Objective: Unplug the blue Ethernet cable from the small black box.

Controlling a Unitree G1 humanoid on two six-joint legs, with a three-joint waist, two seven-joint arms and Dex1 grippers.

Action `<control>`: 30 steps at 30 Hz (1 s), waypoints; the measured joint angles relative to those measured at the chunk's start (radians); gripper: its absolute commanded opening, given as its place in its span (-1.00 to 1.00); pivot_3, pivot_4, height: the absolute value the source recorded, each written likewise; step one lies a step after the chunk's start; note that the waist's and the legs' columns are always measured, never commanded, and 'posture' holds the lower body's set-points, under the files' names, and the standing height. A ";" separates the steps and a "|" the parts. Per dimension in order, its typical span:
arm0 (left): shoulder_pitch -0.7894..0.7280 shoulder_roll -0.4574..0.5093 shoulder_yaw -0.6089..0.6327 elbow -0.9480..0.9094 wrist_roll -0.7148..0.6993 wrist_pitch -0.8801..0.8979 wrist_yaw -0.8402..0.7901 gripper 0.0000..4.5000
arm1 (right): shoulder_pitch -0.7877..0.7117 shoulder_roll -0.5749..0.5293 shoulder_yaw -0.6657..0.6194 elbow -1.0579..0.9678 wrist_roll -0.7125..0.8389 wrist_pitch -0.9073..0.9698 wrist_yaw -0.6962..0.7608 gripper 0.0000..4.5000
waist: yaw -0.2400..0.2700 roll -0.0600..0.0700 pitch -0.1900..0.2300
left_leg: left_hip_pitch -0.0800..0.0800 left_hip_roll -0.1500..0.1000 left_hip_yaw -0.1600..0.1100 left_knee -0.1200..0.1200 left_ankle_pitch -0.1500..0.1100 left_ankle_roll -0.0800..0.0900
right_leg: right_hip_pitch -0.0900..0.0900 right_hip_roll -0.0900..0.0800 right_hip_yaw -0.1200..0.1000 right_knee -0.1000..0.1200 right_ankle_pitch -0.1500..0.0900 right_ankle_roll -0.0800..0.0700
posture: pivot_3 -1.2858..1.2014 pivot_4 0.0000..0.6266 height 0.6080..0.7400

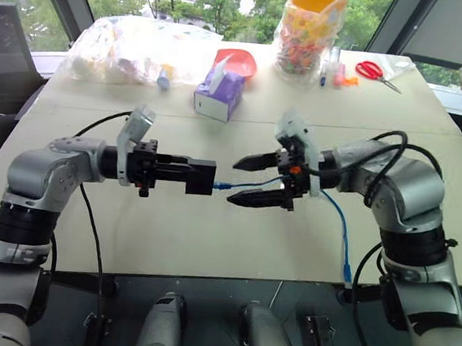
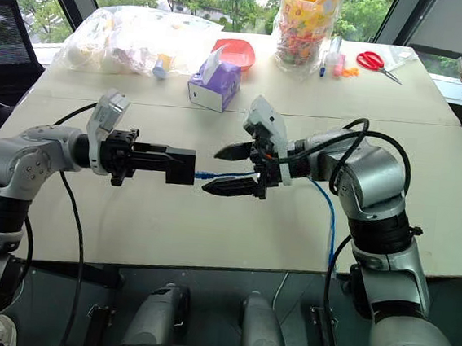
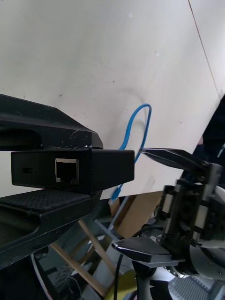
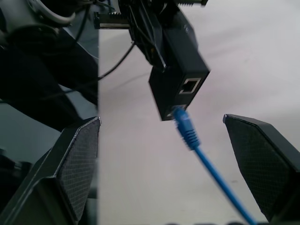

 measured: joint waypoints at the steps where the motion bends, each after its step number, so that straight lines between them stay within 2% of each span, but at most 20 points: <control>1: 0.000 0.000 0.005 -0.001 -0.001 0.001 -0.002 -0.78 | -0.004 0.008 0.000 0.008 0.022 0.037 -0.010 0.99 | 0.000 0.000 0.000 | 0.000 0.000 0.000 0.000 0.000 0.000 | 0.000 0.000 0.000 0.000 0.000 0.000 | 0.03 -0.52 0.92; 7: -0.007 0.002 0.023 -0.031 -0.045 0.040 0.001 -0.78 | -0.036 0.040 0.000 0.031 0.092 0.146 -0.076 0.99 | -0.002 0.000 0.000 | -0.001 0.000 0.000 0.000 0.000 0.000 | -0.001 0.000 0.000 0.000 0.000 0.000 | 0.03 -0.52 0.92; 8: -0.007 0.003 0.028 -0.045 -0.050 0.048 0.002 -0.78 | -0.036 0.045 -0.001 0.040 0.102 0.160 -0.089 0.89 | -0.002 0.000 0.000 | -0.002 0.000 0.000 0.000 0.000 0.000 | -0.001 0.000 0.000 0.000 0.000 0.001 | 0.03 -0.52 0.92; 10: -0.008 0.011 0.033 -0.055 -0.060 0.052 0.002 -0.78 | -0.037 0.051 -0.003 0.057 0.119 0.178 -0.106 0.64 | -0.002 0.000 0.000 | -0.002 0.000 0.000 0.000 0.000 0.000 | -0.001 0.000 0.000 0.000 0.000 0.001 | 0.03 -0.52 0.92; 15: -0.008 0.016 0.046 -0.064 -0.070 0.066 0.009 -0.78 | -0.055 0.050 -0.005 0.077 0.143 0.193 -0.136 -0.47 | -0.005 0.000 0.000 | -0.002 0.000 0.000 0.000 0.000 0.000 | -0.002 0.000 0.000 0.000 0.000 0.001 | 0.03 -0.52 0.92; 30: -0.007 0.028 0.047 -0.088 -0.080 0.066 -0.003 -0.78 | -0.086 0.038 0.002 0.104 0.202 0.210 -0.149 -0.47 | -0.008 0.000 0.000 | -0.002 0.000 0.000 0.000 0.000 0.000 | -0.002 0.001 0.000 0.000 0.002 0.003 | 0.03 -0.52 0.92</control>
